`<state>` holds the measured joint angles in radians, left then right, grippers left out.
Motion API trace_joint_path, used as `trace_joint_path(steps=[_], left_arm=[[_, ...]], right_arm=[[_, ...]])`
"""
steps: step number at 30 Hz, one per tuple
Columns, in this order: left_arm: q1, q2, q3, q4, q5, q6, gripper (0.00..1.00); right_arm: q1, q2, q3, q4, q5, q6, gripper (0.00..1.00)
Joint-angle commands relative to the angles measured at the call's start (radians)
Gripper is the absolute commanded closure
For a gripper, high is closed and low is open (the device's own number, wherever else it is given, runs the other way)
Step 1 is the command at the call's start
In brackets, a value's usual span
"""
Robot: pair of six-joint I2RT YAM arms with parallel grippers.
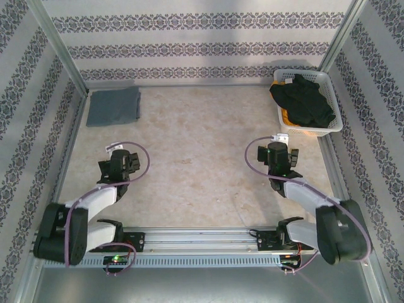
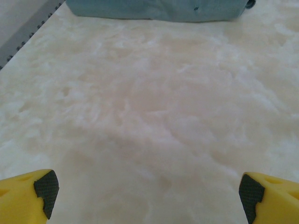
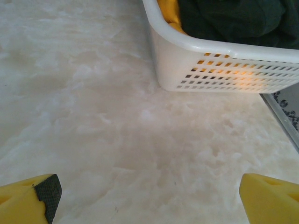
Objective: Fold and stack the t-shirts
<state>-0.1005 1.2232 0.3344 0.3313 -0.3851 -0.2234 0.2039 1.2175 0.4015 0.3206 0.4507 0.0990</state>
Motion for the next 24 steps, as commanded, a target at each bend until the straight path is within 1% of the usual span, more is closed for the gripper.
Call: trace_joint_path(steps=[1, 2, 3, 4, 5, 6, 7, 8, 9, 11, 13, 14, 15, 16, 17, 18, 19, 20, 21, 24], left_arm=[[0.045, 0.116, 0.035, 0.33, 0.065, 0.049, 0.0], [0.059, 0.147, 0.069, 0.307, 0.089, 0.063, 0.0], [0.074, 0.175, 0.115, 0.248, 0.116, 0.072, 0.0], [0.091, 0.205, 0.129, 0.273, 0.146, 0.1, 0.0], [0.101, 0.218, 0.133, 0.3, 0.149, 0.114, 0.0], [0.118, 0.244, 0.115, 0.373, 0.14, 0.101, 0.0], [0.139, 0.263, 0.099, 0.422, 0.154, 0.09, 0.0], [0.137, 0.25, 0.105, 0.38, 0.16, 0.086, 0.0], [0.137, 0.238, 0.087, 0.402, 0.191, 0.091, 0.0], [0.124, 0.245, -0.015, 0.618, 0.231, 0.125, 0.0], [0.121, 0.291, -0.126, 0.864, 0.271, 0.147, 0.0], [0.119, 0.337, -0.154, 0.939, 0.293, 0.155, 0.0], [0.115, 0.42, -0.166, 1.087, 0.29, 0.17, 0.0], [0.116, 0.408, -0.147, 1.039, 0.277, 0.171, 0.0], [0.12, 0.349, -0.099, 0.85, 0.257, 0.141, 0.0], [0.122, 0.322, -0.028, 0.679, 0.256, 0.133, 0.0], [0.109, 0.349, 0.023, 0.631, 0.267, 0.164, 0.0], [0.093, 0.368, 0.038, 0.645, 0.255, 0.189, 0.0], [0.098, 0.356, 0.031, 0.63, 0.249, 0.17, 0.0], [0.101, 0.361, 0.03, 0.645, 0.25, 0.173, 0.0]], right_arm=[[-0.029, 0.079, 0.01, 0.245, -0.076, -0.048, 0.02], [-0.048, 0.106, 0.011, 0.308, -0.109, -0.037, 0.02], [-0.061, 0.139, 0.025, 0.325, -0.127, -0.052, 0.02], [-0.066, 0.153, 0.047, 0.308, -0.126, -0.075, 0.02], [-0.083, 0.166, 0.051, 0.33, -0.149, -0.088, 0.02], [-0.101, 0.186, 0.039, 0.385, -0.163, -0.083, 0.02], [-0.123, 0.208, 0.024, 0.421, -0.183, -0.064, 0.02], [-0.142, 0.224, 0.013, 0.462, -0.203, -0.046, 0.02], [-0.159, 0.242, -0.004, 0.516, -0.229, -0.033, 0.02], [-0.165, 0.245, -0.023, 0.54, -0.268, -0.042, 0.02], [-0.162, 0.282, -0.089, 0.684, -0.268, -0.047, 0.02], [-0.163, 0.309, -0.121, 0.777, -0.249, -0.037, 0.02], [-0.165, 0.322, -0.14, 0.83, -0.235, -0.031, 0.02], [-0.166, 0.315, -0.141, 0.819, -0.233, -0.03, 0.02], [-0.166, 0.302, -0.127, 0.773, -0.232, -0.029, 0.02], [-0.166, 0.288, -0.097, 0.689, -0.231, -0.028, 0.02], [-0.168, 0.29, -0.067, 0.625, -0.231, -0.025, 0.02], [-0.159, 0.296, -0.029, 0.601, -0.213, -0.034, 0.02], [-0.152, 0.299, -0.034, 0.616, -0.205, -0.039, 0.02], [-0.149, 0.299, -0.033, 0.611, -0.2, -0.041, 0.02]])
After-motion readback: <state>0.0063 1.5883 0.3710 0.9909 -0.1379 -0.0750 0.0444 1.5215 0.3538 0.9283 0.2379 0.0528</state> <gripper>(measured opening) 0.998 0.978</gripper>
